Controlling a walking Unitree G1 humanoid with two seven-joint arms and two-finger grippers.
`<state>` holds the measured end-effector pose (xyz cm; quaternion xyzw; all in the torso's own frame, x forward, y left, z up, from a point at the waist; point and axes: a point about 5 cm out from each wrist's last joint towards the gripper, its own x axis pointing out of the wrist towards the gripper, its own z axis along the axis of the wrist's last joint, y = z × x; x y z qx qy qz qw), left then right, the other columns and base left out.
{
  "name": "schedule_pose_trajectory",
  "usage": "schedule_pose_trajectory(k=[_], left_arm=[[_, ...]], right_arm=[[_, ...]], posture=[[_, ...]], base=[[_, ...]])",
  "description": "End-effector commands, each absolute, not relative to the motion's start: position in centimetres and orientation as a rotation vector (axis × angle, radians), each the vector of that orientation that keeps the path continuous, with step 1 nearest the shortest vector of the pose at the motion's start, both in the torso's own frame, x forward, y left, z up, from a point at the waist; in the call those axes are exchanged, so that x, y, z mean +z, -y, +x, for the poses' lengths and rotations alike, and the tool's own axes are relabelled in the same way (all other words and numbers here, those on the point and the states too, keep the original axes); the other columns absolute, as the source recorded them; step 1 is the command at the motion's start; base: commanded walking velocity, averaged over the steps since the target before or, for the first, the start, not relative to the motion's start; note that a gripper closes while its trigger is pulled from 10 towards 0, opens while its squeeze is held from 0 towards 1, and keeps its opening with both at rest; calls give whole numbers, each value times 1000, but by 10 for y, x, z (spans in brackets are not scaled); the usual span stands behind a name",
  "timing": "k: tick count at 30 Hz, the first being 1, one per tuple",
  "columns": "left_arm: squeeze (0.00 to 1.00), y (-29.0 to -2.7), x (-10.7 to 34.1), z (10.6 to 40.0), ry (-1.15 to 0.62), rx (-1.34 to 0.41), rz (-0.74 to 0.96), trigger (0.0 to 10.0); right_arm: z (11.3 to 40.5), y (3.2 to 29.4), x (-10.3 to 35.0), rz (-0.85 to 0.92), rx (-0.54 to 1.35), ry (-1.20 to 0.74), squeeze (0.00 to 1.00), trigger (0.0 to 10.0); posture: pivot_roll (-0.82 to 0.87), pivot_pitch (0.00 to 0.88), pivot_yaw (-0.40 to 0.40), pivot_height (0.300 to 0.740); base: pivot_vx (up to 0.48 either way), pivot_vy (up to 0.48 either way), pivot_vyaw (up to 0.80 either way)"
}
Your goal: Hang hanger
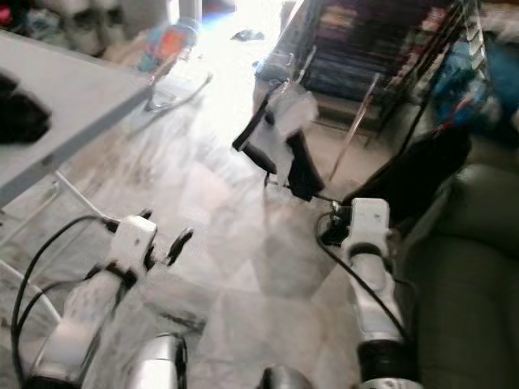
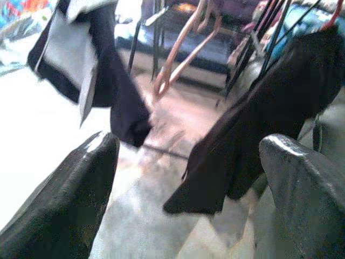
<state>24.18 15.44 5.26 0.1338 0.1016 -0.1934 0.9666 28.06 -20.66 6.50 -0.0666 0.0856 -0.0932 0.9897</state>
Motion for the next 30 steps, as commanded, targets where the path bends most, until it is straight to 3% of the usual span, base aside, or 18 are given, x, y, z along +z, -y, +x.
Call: schedule_pose_trajectory(k=[1, 11, 23, 30], left_arm=[[0, -155, 62, 250, -170, -383, 295, 10000], [0, -156, 63, 252, -154, -376, 294, 10000], [0, -181, 67, 269, -116, -180, 307, 10000], [0, -182, 65, 270, -118, -155, 308, 10000]], right_arm=[[282, 209, 66, -131, -191, -174, 0, 10000], [284, 208, 67, -127, -176, -168, 0, 10000], [289, 186, 76, -115, -40, -106, 0, 10000], [290, 182, 78, -92, 0, -94, 0, 10000]], posture=[[-7, 47, -87, 740], [-7, 47, -89, 740], [3, 43, -98, 740], [3, 44, -101, 740]], base=[[-311, 0, 0], [-215, 0, 0], [0, 0, 793], [0, 0, 800]])
